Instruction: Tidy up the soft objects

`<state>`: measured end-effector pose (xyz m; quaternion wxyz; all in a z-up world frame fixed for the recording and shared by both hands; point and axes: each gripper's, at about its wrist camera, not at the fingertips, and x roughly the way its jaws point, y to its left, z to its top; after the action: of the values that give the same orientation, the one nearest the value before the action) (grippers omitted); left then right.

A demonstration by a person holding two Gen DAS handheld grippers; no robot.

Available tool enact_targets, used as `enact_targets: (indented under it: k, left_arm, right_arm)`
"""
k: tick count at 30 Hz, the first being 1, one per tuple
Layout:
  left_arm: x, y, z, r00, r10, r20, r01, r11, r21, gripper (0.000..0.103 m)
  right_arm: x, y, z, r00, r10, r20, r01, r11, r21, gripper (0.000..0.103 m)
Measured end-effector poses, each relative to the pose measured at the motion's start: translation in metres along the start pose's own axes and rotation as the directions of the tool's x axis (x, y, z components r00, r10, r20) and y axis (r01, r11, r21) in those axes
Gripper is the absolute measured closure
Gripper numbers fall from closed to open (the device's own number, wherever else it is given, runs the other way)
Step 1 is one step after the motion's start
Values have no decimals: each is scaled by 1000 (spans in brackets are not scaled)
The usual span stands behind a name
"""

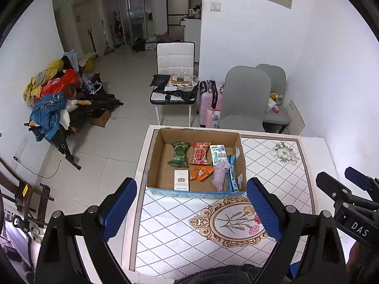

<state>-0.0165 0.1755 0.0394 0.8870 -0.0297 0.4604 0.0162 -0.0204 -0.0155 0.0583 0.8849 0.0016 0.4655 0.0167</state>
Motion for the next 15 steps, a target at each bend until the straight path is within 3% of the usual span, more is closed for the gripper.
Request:
enact_targets:
  k: [15]
  left_arm:
    - [7,-4,-5,1000,4,-27,-4,1000,6,8]
  right_arm:
    - [7,3,-5,999,-52,-14,52,999,3,15]
